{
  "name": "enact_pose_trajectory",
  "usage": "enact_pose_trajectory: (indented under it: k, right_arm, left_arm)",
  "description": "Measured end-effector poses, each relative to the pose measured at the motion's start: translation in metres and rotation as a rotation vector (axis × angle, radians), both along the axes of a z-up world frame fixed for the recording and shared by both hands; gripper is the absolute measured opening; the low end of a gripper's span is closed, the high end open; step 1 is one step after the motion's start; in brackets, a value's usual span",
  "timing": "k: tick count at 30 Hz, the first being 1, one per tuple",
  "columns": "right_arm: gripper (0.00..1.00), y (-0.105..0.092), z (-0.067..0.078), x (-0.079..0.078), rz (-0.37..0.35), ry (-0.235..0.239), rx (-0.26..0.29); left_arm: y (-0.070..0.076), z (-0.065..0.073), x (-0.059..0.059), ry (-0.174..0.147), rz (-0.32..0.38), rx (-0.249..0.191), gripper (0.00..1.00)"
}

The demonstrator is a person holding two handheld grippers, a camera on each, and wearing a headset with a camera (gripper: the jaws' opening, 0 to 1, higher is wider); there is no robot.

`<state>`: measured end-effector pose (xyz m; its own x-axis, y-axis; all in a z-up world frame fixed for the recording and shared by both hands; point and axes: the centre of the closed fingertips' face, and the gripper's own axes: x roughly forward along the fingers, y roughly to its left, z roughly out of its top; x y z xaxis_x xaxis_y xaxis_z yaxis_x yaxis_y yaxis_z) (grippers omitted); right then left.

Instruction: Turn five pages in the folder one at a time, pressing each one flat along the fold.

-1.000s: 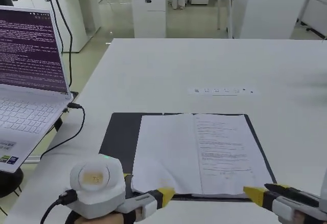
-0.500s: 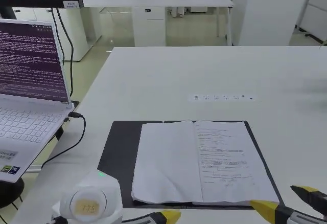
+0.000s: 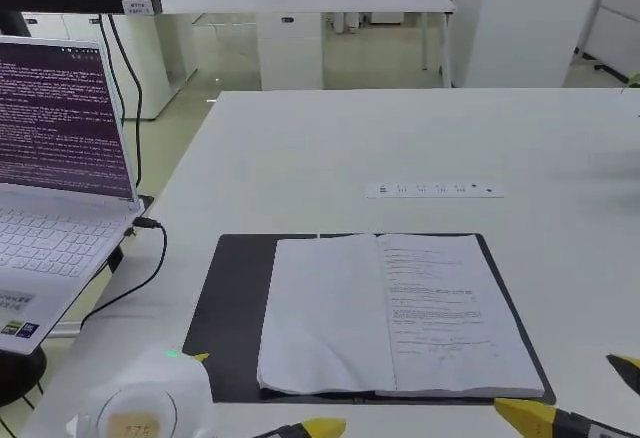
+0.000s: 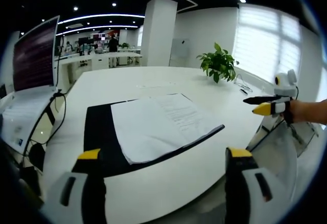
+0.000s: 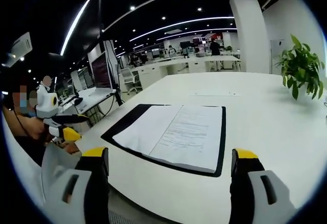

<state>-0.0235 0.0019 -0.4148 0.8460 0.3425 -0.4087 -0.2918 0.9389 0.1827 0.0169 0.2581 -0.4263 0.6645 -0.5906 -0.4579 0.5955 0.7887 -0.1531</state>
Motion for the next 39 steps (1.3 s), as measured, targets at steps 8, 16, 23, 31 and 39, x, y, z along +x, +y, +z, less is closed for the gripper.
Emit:
enact_pose_trajectory:
  k: [8,16,23,31,39]
  right_arm:
    - [1.00,0.013,0.015,-0.011,0.023,-0.060,0.005]
    - [0.99,0.016,0.010,-0.014,0.030,-0.052,0.019]
    - [0.99,0.015,0.008,-0.010,0.022,-0.047,0.024]
    - [0.98,0.016,0.005,-0.007,0.020,-0.041,0.039]
    - [0.98,0.019,0.002,-0.005,0.015,-0.037,0.053]
  left_arm:
    - [0.012,0.016,-0.003,-0.030,0.012,-0.007,0.99]
    - [0.017,0.015,-0.002,-0.024,0.022,-0.011,0.99]
    - [0.016,0.006,0.002,-0.012,0.011,0.000,0.99]
    - [0.004,-0.004,0.013,0.012,-0.023,0.006,0.95]
    - [-0.004,-0.013,0.018,0.023,-0.053,0.025,0.92]
